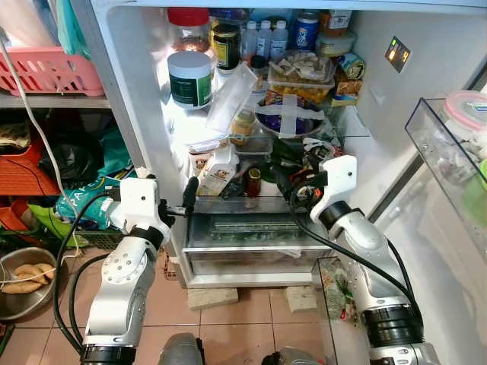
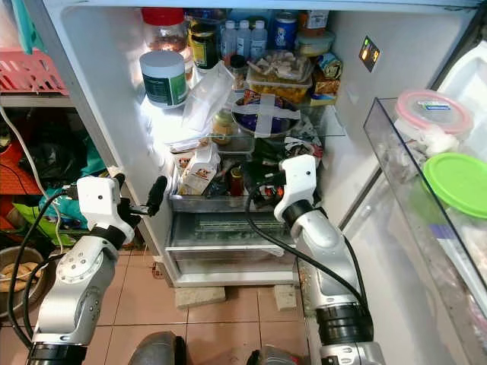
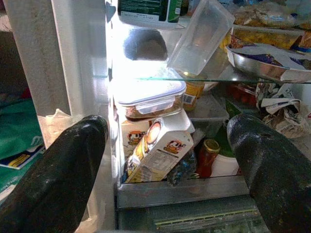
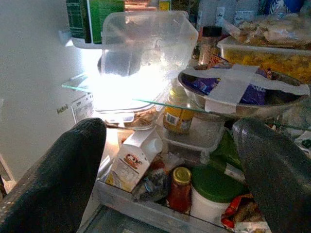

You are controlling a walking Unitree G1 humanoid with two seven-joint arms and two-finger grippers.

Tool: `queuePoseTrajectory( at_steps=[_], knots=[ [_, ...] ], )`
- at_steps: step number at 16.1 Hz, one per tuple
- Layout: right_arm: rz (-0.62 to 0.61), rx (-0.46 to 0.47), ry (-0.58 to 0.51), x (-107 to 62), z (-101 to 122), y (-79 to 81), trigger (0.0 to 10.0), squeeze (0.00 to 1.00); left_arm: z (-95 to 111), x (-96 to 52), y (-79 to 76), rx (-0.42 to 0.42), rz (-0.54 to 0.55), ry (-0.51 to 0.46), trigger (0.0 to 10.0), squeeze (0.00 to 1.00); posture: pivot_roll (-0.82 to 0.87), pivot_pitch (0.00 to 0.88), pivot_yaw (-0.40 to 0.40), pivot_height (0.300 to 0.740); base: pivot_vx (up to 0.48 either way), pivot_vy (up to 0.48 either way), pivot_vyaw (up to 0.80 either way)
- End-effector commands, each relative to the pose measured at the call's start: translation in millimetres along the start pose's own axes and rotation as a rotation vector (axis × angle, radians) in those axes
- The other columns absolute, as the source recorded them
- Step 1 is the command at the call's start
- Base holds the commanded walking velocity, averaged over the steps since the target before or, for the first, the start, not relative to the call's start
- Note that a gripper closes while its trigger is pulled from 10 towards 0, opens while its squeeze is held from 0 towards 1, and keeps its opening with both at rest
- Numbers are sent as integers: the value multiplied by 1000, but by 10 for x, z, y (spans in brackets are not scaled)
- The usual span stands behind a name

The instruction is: Restocking fridge

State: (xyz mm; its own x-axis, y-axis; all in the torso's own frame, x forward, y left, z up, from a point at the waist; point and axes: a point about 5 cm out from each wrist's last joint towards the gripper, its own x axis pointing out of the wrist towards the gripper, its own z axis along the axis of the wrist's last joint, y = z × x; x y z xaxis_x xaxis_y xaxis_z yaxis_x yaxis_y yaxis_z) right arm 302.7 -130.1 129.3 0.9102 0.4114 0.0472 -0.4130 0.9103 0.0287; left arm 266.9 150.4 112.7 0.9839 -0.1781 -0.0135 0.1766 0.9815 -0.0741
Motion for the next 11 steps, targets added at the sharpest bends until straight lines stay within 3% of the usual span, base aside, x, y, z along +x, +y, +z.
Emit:
queuePoseTrajectory(
  at_steps=[1, 11],
  knots=[
    [-1, 0, -22, 33, 78, -11, 10000, 0, 17, 19, 3, 4, -1, -6, 10000, 0, 84, 7, -30, 740, 0, 0, 0],
    [-9, 1, -24, 64, 89, -5, 10000, 0, 22, 32, 7, 16, -12, -4, 10000, 0, 82, 20, -18, 740, 0, 445, 0]
  ],
)
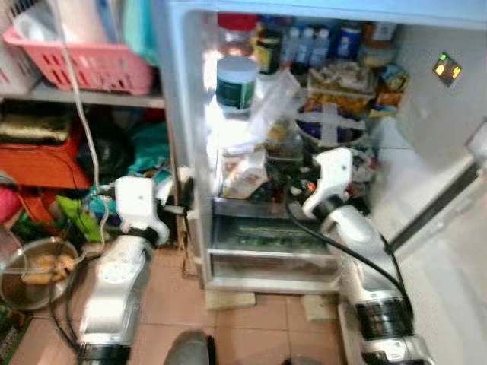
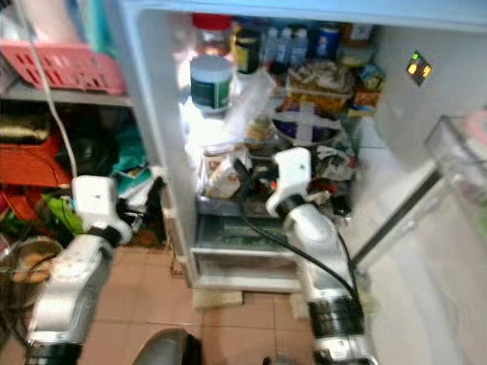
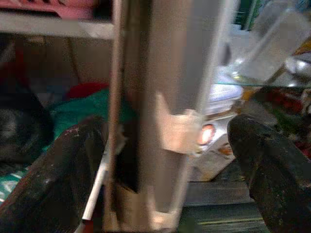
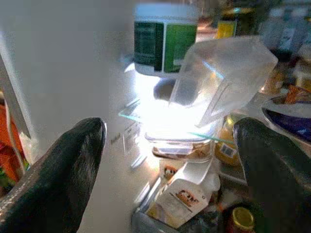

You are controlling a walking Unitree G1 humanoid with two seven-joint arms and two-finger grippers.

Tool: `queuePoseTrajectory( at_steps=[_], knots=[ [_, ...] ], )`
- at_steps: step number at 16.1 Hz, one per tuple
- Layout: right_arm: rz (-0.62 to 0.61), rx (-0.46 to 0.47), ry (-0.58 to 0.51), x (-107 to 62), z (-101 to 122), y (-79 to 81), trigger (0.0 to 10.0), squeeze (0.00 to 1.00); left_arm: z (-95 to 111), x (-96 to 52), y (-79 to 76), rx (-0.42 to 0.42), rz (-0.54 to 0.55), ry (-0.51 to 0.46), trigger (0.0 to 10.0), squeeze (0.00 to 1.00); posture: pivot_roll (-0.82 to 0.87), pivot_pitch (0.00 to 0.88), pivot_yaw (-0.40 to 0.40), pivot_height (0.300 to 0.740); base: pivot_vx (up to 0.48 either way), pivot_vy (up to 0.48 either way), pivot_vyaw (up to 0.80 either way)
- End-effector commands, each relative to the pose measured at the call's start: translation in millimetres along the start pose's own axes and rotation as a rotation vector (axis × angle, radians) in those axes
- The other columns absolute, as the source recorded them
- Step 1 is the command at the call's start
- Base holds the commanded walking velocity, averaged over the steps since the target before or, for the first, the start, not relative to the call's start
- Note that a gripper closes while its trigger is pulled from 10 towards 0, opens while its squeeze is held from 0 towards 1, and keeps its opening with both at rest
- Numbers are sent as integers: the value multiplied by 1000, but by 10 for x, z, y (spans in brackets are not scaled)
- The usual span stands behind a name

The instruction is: Restocking fridge

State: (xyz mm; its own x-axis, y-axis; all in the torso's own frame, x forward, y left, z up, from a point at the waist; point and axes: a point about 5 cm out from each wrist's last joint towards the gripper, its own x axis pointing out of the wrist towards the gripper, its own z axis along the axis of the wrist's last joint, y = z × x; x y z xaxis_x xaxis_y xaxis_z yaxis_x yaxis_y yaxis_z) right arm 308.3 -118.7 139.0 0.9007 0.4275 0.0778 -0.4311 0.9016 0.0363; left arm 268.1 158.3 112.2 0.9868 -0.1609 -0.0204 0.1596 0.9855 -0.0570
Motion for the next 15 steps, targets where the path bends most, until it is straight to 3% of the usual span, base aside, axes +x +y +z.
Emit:
queuePoseTrajectory(
  at_steps=[1, 3, 13, 15],
  knots=[
    [-33, -11, 7, -40, 1, -100, 10000, 0, 21, 33, -72, -1, -29, -9, 10000, 0, 82, 20, -17, 740, 0, 476, 0],
    [-39, -13, 8, -38, -1, -109, 10000, 0, 11, 30, -87, 0, -32, -7, 10000, 0, 81, 19, -16, 740, 0, 476, 0],
    [-61, -15, 12, -21, -19, -113, 10000, 0, 45, 47, -89, 0, -25, -28, 10000, 0, 82, 14, -15, 740, 0, 0, 0],
    [-61, -15, 12, -20, -19, -110, 10000, 0, 45, 45, -89, 2, -27, -29, 10000, 0, 84, 14, -14, 740, -293, 0, 0]
  ],
)
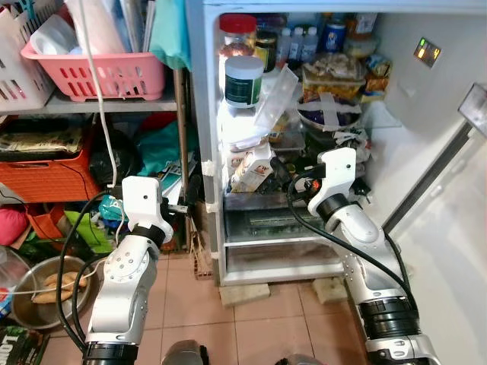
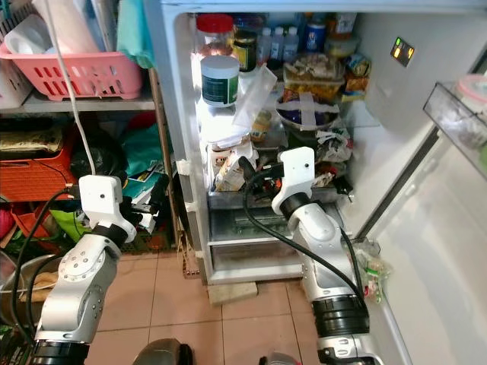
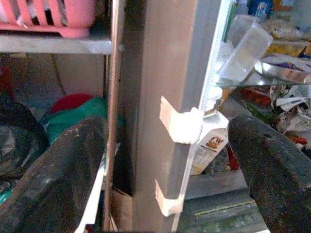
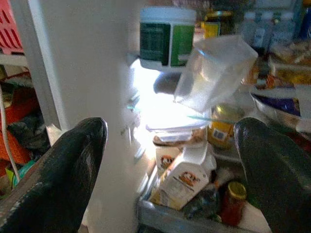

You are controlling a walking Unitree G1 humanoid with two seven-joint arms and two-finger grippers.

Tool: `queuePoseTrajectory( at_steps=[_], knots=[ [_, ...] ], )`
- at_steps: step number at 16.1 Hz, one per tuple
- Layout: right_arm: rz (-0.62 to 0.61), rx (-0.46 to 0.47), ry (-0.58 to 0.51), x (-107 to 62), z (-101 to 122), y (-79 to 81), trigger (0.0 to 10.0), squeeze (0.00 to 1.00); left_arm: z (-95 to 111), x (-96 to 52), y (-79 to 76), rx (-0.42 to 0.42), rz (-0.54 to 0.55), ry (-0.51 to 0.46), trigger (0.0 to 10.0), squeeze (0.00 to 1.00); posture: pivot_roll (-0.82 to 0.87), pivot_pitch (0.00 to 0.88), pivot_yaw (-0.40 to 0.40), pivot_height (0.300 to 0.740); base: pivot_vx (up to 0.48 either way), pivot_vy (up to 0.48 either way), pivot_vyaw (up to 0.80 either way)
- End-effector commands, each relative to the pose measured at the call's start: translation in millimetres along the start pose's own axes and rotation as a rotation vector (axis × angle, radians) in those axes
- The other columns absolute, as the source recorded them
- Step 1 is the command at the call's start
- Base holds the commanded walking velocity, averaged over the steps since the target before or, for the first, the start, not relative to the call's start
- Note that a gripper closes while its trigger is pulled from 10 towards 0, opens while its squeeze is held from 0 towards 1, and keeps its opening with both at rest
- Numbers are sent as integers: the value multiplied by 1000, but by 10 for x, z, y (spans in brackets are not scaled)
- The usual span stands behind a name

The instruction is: Restocking fridge

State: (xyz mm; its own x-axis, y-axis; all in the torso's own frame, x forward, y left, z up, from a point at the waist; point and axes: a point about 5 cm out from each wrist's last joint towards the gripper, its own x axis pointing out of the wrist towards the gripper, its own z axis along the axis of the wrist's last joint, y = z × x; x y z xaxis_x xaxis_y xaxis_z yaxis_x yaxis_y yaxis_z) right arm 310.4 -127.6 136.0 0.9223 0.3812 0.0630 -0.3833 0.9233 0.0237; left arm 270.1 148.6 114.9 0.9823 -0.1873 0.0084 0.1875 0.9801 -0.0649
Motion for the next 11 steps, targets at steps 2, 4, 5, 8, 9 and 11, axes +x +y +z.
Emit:
queuePoseTrajectory(
  at_steps=[2, 4, 5, 8, 9, 11],
  knots=[
    [-9, 3, -1, 6, 2, -12, 10000, 0, 23, 10, 7, 11, 0, -2, 10000, 0, 86, 13, -12, 740, -315, 0, 0],
    [-7, 3, -1, 11, -1, -6, 10000, 0, 25, 10, 10, 12, 0, -1, 10000, 0, 87, 12, -12, 740, -315, 0, 0],
    [-6, 2, -1, 14, -3, -5, 10000, 0, 25, 12, 12, 13, 0, 1, 10000, 0, 89, 11, -13, 740, -311, 0, 0],
    [-5, 1, -2, 24, -2, -9, 10000, 0, 24, 22, 14, 16, -2, 2, 10000, 0, 88, 9, -14, 740, -315, 0, 0],
    [-5, 0, -2, 26, 0, -11, 10000, 0, 25, 24, 13, 16, -2, 2, 10000, 0, 89, 9, -15, 740, -319, 0, 0],
    [-5, -3, -3, 32, 4, -19, 10000, 0, 21, 25, 7, 15, -2, 2, 10000, 0, 88, 7, -17, 740, -311, 0, 0]
  ],
)
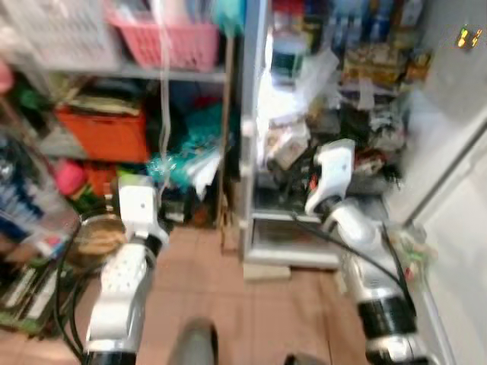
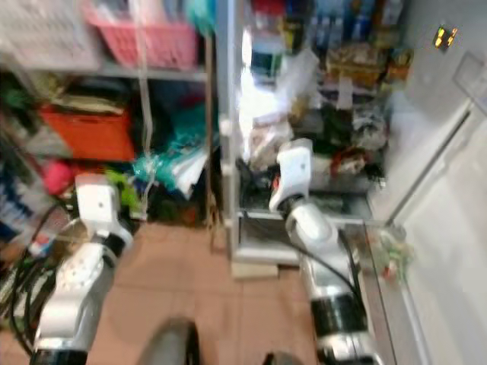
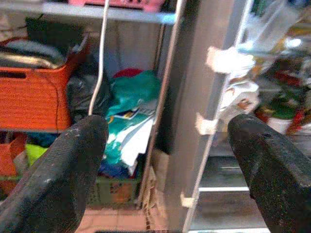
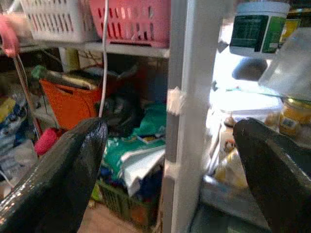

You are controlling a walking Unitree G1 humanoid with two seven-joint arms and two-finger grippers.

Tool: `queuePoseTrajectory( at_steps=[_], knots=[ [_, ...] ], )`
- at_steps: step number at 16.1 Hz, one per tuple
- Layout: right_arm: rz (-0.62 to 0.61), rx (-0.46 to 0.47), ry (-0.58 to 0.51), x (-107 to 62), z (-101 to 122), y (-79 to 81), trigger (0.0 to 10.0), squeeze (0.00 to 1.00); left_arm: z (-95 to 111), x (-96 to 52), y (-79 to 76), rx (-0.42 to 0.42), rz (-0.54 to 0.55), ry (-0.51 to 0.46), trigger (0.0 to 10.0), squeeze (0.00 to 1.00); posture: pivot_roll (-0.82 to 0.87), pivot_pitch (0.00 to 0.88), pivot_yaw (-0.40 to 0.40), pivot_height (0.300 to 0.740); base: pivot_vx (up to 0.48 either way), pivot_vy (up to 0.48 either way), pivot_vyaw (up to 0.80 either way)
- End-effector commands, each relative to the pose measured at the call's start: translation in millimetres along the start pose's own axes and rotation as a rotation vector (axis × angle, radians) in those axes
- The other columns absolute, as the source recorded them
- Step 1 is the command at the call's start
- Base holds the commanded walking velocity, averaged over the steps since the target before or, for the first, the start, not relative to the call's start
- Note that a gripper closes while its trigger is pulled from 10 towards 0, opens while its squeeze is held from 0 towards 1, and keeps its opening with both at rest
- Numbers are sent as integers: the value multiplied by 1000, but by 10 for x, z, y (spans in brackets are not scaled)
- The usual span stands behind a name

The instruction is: Restocking fridge

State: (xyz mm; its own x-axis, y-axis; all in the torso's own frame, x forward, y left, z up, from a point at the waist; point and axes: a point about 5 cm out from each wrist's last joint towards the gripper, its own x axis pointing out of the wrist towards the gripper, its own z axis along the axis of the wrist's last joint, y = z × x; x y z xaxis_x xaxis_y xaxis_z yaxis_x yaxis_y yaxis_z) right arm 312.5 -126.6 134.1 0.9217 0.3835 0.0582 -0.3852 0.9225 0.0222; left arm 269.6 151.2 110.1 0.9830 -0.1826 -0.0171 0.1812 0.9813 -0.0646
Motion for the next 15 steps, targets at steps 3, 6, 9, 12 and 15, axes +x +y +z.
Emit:
queuePoseTrajectory(
  at_steps=[3, 6, 9, 12, 15],
  knots=[
    [-7, -4, -9, 12, 26, -19, 10000, 0, 60, 31, -27, 15, -8, -21, 10000, 0, 88, 7, -19, 740, -300, 0, 0],
    [-10, -3, -7, 18, 22, -21, 10000, 0, 64, 39, -30, 16, -8, -23, 10000, 0, 85, 7, -18, 740, -296, 0, 0],
    [-15, -4, -4, 12, 13, -28, 10000, 0, 58, 42, -25, 16, -7, -20, 10000, 0, 82, 8, -18, 740, -292, 0, 0],
    [-21, -5, -3, 5, 10, -37, 10000, 0, 56, 42, -22, 18, -8, -19, 10000, 0, 81, 9, -16, 740, -284, 0, 0],
    [-44, -14, 9, -24, -12, -79, 10000, 0, 49, 32, -22, 18, -8, -18, 10000, 0, 77, 17, -15, 740, -285, 0, -406]
  ],
)
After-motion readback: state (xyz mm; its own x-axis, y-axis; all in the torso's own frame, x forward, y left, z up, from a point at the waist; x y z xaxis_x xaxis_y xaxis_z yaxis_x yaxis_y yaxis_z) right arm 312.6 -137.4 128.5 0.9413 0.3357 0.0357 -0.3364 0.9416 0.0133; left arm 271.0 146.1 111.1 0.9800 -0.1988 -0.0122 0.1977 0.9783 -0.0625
